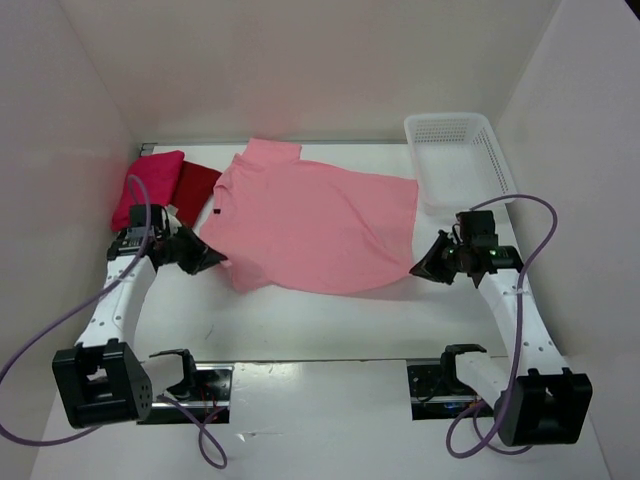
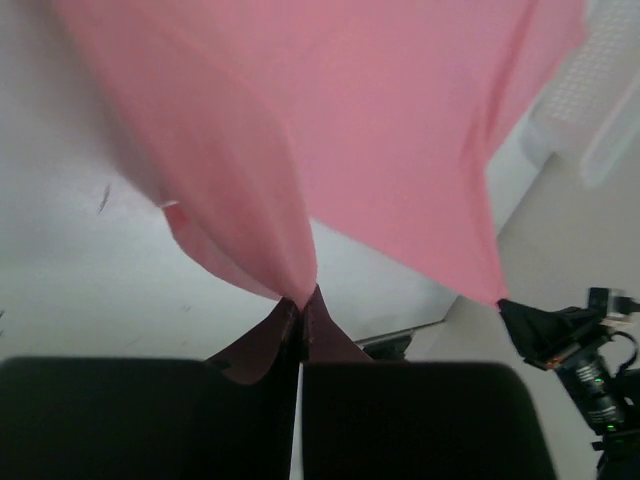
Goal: Fold and stack the t-shirts
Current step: Fold the flattened tshirt in 1/3 of the way
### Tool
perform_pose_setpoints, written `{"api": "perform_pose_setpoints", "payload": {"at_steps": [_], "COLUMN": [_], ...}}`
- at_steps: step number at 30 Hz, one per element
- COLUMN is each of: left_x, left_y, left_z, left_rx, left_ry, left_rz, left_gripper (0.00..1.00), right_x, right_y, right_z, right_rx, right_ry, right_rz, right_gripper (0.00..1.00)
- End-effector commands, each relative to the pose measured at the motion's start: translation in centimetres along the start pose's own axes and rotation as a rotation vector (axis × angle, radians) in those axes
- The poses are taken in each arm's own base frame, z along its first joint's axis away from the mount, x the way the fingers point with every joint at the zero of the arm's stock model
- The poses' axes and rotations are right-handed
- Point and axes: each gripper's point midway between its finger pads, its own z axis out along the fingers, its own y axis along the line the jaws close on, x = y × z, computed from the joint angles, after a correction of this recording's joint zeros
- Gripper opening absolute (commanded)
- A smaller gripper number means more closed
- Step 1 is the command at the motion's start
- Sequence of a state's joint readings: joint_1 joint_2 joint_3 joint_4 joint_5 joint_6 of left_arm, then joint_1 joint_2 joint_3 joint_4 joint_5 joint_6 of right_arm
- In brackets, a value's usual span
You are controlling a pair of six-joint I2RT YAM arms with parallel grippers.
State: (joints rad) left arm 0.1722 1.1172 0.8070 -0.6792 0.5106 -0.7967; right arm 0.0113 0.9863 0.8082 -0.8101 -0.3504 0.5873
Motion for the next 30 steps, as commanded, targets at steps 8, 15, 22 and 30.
{"api": "perform_pose_setpoints", "payload": {"at_steps": [8, 15, 22, 30], "left_x": [-10.6, -16.6, -20.6, -22.7], "left_y": [-7.6, -9.3, -10.7, -10.7], "left_z": [2.3, 5.4, 9.3, 13.5], "left_rx": [0.165, 0.148, 0.116, 0.060], "left_ry": [-0.189, -0.244, -0.261, -0.247], "left_rz": [0.056, 0.054, 0.065, 0.091], "left_gripper": [0.00, 0.00, 0.00, 0.00], "right_x": [-7.7, -12.4, -15.3, -15.7], "right_y": [-0.6, -1.8, 0.3, 3.3], "right_z": [2.2, 7.2, 8.9, 11.0], "right_rx": [0.071, 0.149, 0.168, 0.169], "right_ry": [-0.162, -0.172, -0.221, -0.224], "right_rz": [0.056, 0.030, -0.021, -0.096], "right_gripper": [0.00, 0.00, 0.00, 0.00]}}
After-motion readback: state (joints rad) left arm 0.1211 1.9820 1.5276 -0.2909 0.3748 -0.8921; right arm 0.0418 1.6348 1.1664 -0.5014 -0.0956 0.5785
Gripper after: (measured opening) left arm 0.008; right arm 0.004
